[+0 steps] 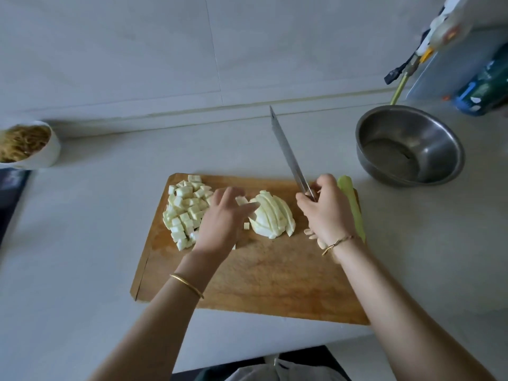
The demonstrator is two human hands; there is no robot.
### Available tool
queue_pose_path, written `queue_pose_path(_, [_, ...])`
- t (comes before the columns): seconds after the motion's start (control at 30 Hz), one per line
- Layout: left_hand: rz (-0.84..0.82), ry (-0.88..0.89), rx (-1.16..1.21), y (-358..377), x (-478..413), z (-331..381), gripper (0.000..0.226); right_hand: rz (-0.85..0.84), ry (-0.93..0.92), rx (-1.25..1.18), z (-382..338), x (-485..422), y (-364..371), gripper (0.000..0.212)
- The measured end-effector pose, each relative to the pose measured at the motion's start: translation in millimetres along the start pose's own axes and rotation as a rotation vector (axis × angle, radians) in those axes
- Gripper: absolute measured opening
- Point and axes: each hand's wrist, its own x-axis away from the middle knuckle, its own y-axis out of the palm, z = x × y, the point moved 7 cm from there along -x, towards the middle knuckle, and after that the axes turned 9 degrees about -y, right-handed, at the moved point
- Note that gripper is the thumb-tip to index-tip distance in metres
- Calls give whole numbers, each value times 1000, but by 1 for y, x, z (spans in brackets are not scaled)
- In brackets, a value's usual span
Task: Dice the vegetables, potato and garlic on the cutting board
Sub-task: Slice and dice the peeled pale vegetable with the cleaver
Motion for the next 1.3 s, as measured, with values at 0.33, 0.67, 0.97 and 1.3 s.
queue_pose_path(0.33, [-61, -284, -13, 38, 13, 5, 39, -276, 90, -197, 15, -16, 1, 21])
queue_pose_path(0.67, [-56, -623, 196, 42, 14, 2, 35, -390, 80, -211, 25, -11, 9, 21])
queue_pose_path(0.97, [-275, -874, 230, 58, 0, 13, 69, -392, 118, -209, 34, -13, 16, 16])
queue_pose_path(1.3, [-488, -940, -254, 97, -27, 42, 92, -335, 151, -265, 43, -26, 4, 15])
